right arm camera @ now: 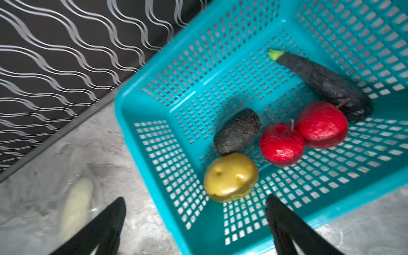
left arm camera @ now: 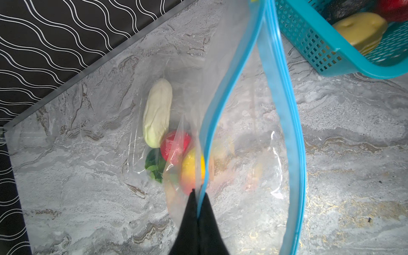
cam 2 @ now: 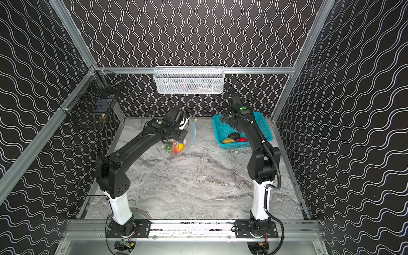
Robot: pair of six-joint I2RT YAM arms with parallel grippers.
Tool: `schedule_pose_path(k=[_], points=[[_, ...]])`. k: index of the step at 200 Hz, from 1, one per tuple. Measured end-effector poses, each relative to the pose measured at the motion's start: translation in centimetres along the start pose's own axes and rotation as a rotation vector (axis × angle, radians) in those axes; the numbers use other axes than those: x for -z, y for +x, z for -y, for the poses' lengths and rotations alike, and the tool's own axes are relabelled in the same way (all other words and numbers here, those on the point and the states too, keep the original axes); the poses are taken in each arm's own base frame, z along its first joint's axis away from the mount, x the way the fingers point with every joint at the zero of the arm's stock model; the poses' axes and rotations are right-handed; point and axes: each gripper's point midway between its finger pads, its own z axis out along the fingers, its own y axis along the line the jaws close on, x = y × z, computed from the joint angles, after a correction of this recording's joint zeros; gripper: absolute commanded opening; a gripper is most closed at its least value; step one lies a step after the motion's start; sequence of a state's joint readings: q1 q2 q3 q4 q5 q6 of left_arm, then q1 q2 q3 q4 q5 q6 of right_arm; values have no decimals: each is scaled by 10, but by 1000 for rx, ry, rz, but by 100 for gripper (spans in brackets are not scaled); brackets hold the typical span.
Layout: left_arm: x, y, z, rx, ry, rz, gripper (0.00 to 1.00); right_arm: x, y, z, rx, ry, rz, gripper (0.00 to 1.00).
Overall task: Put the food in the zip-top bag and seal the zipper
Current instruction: 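Withdraw the open right gripper from the bag back over the teal basket, then lower the right gripper into the basket over the yellow potato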
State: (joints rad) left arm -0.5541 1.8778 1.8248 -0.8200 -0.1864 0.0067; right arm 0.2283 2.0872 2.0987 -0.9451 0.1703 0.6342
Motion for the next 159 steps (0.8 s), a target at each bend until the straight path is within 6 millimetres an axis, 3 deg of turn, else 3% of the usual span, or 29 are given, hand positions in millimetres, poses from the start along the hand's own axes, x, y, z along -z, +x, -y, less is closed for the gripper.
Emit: schedule_pose_path(k=[98,159], points=[[0,2,-3,8,2,-2,0,-51,27,27,44,54,-167,99],[0,3,-3,7,2,-3,0,-82,40,31,39,72,-222,99]])
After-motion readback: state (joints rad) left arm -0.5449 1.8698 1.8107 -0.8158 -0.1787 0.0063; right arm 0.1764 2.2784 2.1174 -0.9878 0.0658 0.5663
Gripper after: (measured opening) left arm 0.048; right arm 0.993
